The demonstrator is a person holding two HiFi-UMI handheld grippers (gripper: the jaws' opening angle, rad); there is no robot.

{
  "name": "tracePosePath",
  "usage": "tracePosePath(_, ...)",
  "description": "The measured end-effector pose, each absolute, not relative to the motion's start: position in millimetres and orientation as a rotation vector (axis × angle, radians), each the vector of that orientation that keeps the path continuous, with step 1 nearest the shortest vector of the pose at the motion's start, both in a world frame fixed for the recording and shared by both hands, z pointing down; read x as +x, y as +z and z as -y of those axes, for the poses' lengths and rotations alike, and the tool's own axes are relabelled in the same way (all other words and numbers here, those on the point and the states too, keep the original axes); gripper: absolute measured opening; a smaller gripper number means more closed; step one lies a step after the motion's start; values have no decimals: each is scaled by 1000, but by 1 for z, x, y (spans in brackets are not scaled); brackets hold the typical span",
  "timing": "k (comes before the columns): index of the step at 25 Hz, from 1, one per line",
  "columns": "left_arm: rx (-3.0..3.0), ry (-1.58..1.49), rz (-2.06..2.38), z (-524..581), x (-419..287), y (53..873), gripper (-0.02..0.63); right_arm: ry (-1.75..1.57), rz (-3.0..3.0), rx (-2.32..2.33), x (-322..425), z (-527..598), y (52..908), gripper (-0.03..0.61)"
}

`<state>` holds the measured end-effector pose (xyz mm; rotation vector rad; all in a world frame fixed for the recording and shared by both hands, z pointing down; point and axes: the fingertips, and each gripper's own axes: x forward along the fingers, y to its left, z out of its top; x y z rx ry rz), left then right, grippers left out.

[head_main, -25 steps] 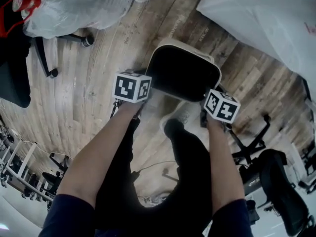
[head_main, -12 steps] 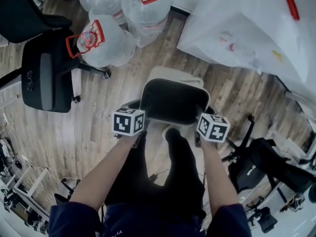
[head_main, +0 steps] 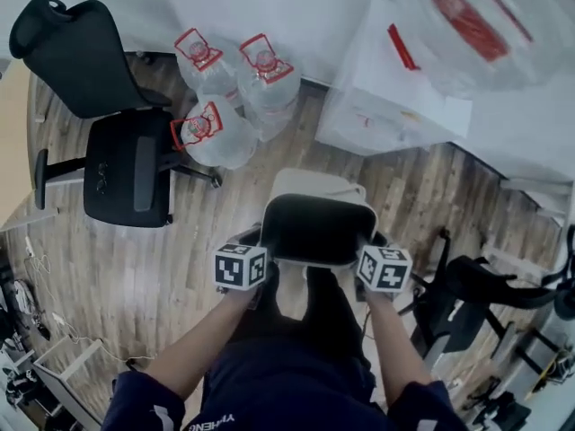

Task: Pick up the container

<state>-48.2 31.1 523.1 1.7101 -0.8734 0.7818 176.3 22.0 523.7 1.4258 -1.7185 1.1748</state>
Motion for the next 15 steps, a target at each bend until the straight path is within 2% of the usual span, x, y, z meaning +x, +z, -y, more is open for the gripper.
tracePosePath(6, 1735, 728, 913, -48, -54, 466, 165, 1148, 1759, 1471, 171, -38, 461, 67)
tracePosePath(15, 1779, 671, 922, -49, -48, 423, 166, 1140, 1784, 1509, 178, -50, 425, 71)
